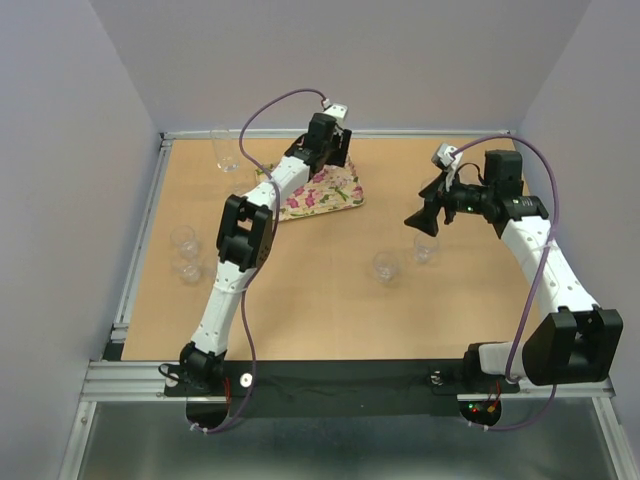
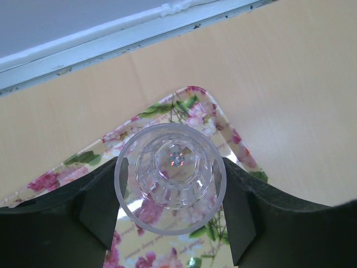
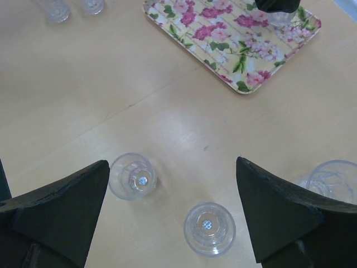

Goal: Place the glasses into the tray
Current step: Place the glass into the tray

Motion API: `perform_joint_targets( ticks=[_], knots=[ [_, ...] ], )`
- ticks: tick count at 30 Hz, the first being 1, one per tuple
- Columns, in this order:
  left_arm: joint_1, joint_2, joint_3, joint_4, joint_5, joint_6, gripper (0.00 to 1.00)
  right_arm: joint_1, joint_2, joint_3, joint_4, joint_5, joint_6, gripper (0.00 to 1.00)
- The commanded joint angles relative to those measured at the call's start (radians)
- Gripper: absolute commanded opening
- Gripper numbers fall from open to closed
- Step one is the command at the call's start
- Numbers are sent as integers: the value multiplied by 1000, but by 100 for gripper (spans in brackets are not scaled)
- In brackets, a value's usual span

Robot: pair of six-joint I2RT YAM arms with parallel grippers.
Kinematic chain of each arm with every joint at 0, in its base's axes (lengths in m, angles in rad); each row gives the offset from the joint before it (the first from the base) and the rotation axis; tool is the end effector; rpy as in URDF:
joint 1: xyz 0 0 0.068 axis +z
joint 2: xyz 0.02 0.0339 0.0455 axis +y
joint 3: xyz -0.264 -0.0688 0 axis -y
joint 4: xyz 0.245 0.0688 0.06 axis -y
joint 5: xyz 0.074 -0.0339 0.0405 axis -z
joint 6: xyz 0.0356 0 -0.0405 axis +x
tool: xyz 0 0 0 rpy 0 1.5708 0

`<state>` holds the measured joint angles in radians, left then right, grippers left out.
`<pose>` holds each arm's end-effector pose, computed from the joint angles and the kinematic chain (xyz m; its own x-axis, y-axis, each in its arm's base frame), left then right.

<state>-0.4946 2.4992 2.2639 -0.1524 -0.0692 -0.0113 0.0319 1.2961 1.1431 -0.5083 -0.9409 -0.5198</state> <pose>0.5161 -0.2755 0.2315 -0.3374 0.1692 -0.9260 0.4134 0.9104 0.0157 0.2736 0.0375 0.3312 -0.2068 -0.2993 -0.9315 -0.8744 0.4836 0.0387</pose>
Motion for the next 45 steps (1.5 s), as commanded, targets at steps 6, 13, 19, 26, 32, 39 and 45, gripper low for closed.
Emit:
perform_joint_targets(
  ticks=[6,13,19,26,32,39,45],
  knots=[
    [16,32,91,47,-6,-15,53,-12,3,-5,31,-22,3,100],
    [25,59,106,50,-7,-33,70,-15,6,-5,30,-22,3,100],
    [28,56,106,51,-11,-47,85,-18,6,-5,31,-25,3,100],
    [27,14,95,47,-7,-46,98,-23,0,-8,31,-32,4,100],
    [28,-94,39,74,9,-33,99,-26,-3,-9,33,-36,0,100],
    [24,-289,-125,94,65,-10,99,-27,-12,-17,31,-12,-22,100],
    [14,-542,-430,187,103,-18,99,-26,-53,-37,34,25,-48,100]
  ],
)
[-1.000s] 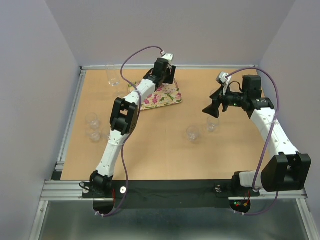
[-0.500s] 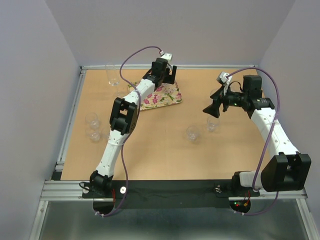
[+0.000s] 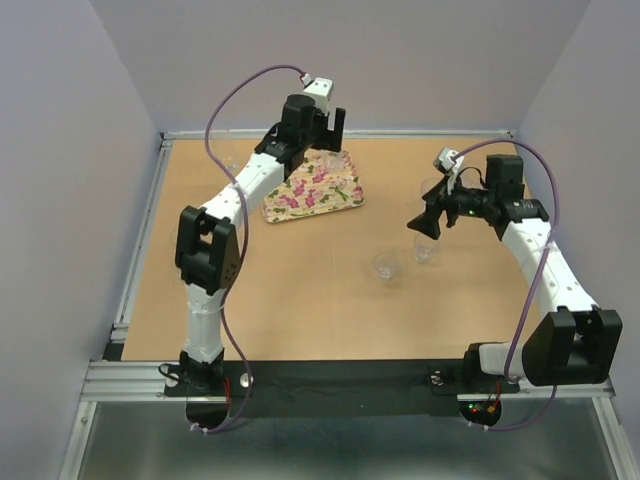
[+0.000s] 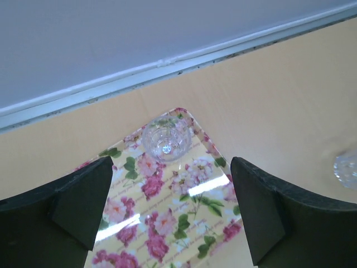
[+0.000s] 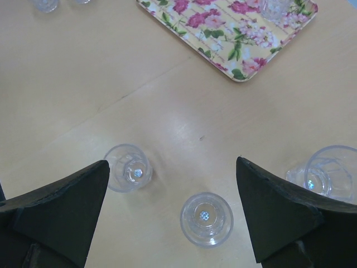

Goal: Place the glasses into the tray
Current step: Place the glass into the tray, then grab a glass with a robot arm

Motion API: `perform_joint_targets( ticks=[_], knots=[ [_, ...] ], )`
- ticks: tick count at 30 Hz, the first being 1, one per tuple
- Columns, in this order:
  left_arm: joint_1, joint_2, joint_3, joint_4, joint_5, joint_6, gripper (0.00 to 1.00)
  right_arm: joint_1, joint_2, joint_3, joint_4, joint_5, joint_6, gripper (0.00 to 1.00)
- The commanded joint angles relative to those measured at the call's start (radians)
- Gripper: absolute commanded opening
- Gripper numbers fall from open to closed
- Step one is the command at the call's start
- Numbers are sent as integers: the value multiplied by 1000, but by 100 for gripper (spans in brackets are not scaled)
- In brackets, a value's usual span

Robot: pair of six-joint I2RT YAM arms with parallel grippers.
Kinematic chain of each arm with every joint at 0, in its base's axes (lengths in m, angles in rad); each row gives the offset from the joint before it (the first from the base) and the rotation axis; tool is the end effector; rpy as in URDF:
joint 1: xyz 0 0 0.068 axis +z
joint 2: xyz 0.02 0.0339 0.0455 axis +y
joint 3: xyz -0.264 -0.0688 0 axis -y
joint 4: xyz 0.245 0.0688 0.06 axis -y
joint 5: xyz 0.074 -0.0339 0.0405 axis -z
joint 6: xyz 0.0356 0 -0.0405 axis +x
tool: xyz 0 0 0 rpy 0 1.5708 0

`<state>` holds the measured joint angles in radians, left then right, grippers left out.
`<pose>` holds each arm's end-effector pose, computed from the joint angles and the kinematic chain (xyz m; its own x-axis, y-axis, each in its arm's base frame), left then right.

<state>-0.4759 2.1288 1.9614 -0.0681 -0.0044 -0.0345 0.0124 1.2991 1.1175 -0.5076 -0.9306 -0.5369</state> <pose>0.4605 -0.2371 0.3302 -0.2230 0.0761 -0.9719 0.4469 0.8940 -0.0325 0.2741 0.0320 0.3220 -0.2261 -0.3084 -0.9240 -0.8634 0.5026 0.0435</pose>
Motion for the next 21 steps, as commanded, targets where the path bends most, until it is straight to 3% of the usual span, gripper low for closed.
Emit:
perform_joint_targets(
  ticks=[1,13,21],
  knots=[
    [-4,-205,-168,131,43,7,99,-8,-61,-15,37,18,-32,100],
    [8,-703,-660,214,20,67,99,-8,-98,-62,109,81,30,100],
    [77,-983,-875,223,46,45,99,-8,-107,-82,159,67,90,100]
  ],
)
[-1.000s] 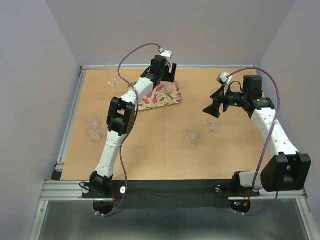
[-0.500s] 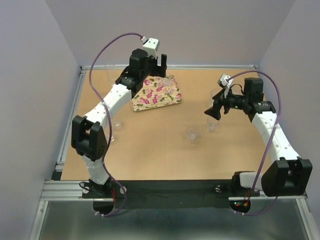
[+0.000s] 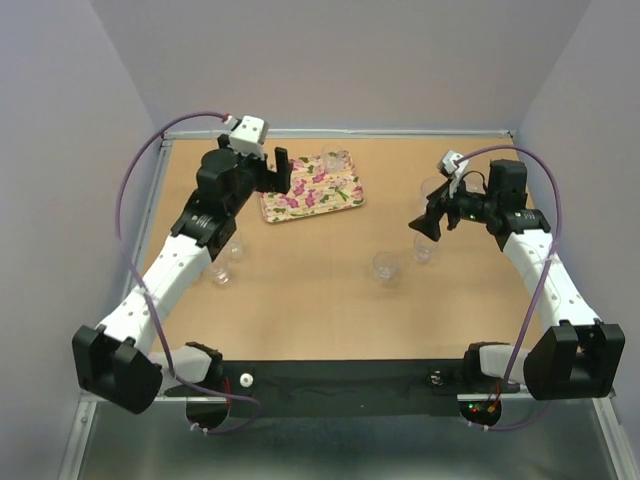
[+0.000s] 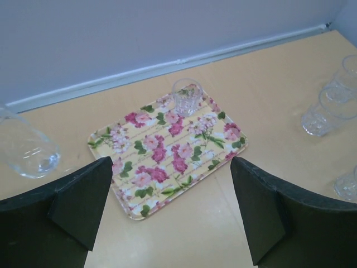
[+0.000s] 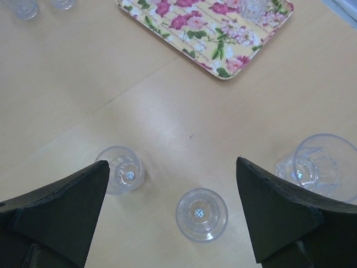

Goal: Place the glasses into the tray
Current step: Grab a glass with a robot arm

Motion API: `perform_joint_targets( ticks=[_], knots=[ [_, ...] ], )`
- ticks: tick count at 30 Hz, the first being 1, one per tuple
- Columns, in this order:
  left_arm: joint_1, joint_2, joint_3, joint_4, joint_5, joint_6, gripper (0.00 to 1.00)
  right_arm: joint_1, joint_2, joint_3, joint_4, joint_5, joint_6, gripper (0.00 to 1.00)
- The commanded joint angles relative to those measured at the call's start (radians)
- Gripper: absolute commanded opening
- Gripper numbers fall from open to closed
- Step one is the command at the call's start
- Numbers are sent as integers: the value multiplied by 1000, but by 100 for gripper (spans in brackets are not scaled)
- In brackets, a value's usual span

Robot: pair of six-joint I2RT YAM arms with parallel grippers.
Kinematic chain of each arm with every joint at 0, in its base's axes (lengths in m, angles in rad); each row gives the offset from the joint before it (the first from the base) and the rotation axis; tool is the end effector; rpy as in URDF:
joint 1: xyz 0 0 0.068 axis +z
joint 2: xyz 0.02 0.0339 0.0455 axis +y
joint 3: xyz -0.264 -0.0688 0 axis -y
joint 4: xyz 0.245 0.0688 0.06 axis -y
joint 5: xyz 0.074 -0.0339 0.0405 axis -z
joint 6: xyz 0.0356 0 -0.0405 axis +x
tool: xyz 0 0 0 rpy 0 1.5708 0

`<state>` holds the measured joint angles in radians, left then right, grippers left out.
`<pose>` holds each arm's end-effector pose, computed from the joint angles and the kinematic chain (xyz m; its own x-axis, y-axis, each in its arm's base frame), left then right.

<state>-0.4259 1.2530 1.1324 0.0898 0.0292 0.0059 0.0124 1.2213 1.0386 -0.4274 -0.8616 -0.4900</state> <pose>0.2705 -0.1238 0.3910 -0.0255 0.0180 -0.9995 0.4397 0.8981 0.0050 0.2607 0.0303 0.3203 -0.2090 -0.3091 -0.9278 -0.8255 0.5644 -0.0021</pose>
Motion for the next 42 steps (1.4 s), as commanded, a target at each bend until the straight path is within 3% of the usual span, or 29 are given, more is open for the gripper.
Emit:
perform_joint_targets(
  ticks=[1,10,18,28,42],
  knots=[
    [32,-150,-63,62,6,2,99,-8,-29,0,82,-4,50,100],
    [110,-322,-227,64,-17,-121,99,-8,-3,2,194,-44,247,100],
    [235,-342,-249,36,-75,-224,99,-8,-22,-41,228,-24,238,100],
    [305,-141,-102,-65,-83,-305,99,-8,-28,-55,230,-10,235,100],
    [328,192,177,-142,-147,-170,97,-8,-23,-51,230,6,249,100]
  ],
)
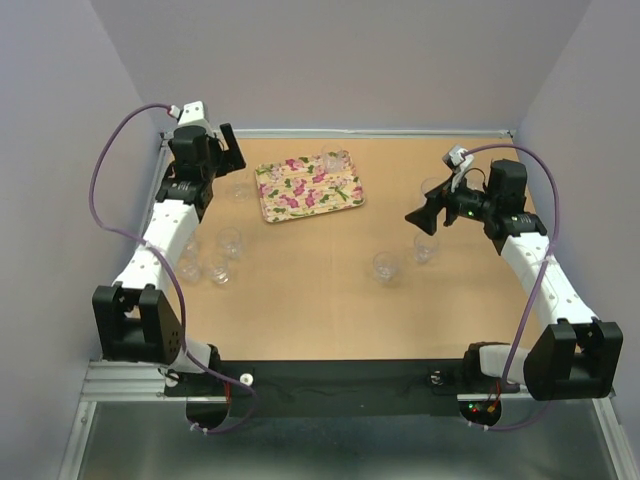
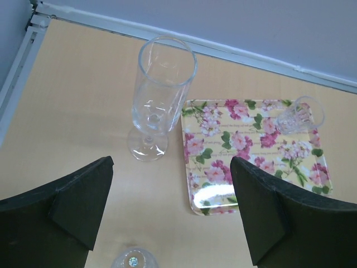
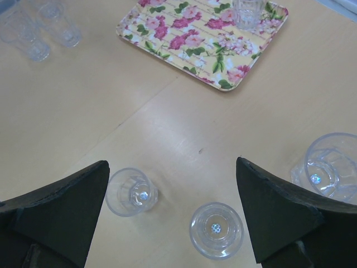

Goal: Place the glasses into the tray
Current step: Grab a glass with a robot arm

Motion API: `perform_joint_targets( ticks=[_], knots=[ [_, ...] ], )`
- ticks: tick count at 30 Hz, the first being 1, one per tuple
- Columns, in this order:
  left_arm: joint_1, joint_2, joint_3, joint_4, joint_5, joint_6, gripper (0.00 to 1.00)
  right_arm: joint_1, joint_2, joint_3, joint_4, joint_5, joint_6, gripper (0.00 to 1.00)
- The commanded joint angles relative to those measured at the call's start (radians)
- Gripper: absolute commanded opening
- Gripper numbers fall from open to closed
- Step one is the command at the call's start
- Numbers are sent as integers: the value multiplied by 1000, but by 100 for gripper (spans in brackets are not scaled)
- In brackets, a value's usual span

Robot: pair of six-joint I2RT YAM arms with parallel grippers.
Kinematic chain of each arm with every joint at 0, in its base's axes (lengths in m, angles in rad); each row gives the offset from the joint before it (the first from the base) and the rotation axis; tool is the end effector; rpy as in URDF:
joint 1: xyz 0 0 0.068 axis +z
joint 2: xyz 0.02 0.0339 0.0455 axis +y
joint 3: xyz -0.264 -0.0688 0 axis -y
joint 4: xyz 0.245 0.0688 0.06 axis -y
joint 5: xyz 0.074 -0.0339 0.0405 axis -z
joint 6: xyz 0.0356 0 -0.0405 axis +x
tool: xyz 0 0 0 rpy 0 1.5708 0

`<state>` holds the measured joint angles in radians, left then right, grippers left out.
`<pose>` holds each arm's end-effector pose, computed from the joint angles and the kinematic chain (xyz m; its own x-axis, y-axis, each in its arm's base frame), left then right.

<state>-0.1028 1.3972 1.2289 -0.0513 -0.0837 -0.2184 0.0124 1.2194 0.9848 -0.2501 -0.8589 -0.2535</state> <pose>0.3314 -0.0312 0.3678 -0.2161 -0.1948 -0.9567 -0.0264 0.9807 -0.1937 0.2671 0.0303 0.3175 -0.2810 -0.1673 -0.9450 -0.7731 0.6229 0.1196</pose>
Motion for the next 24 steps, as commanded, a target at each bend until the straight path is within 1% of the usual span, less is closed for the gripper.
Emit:
perform_joint_targets(
  ticks=[1,4,11,17,24],
  knots=[
    [3,80,98,-5,-27,59,97,-8,-21,3,52,4,13,100],
    [3,141,173,-22,-16,82,96,-8,-18,5,55,6,13,100],
    [3,256,346,-71,-67,128,95,-8,-20,5,55,12,14,100],
    [2,304,388,-90,-106,154,92,-8,-18,5,55,17,11,100],
    [0,342,420,-90,-105,160,89,-8,-15,2,57,23,10,100]
  ],
)
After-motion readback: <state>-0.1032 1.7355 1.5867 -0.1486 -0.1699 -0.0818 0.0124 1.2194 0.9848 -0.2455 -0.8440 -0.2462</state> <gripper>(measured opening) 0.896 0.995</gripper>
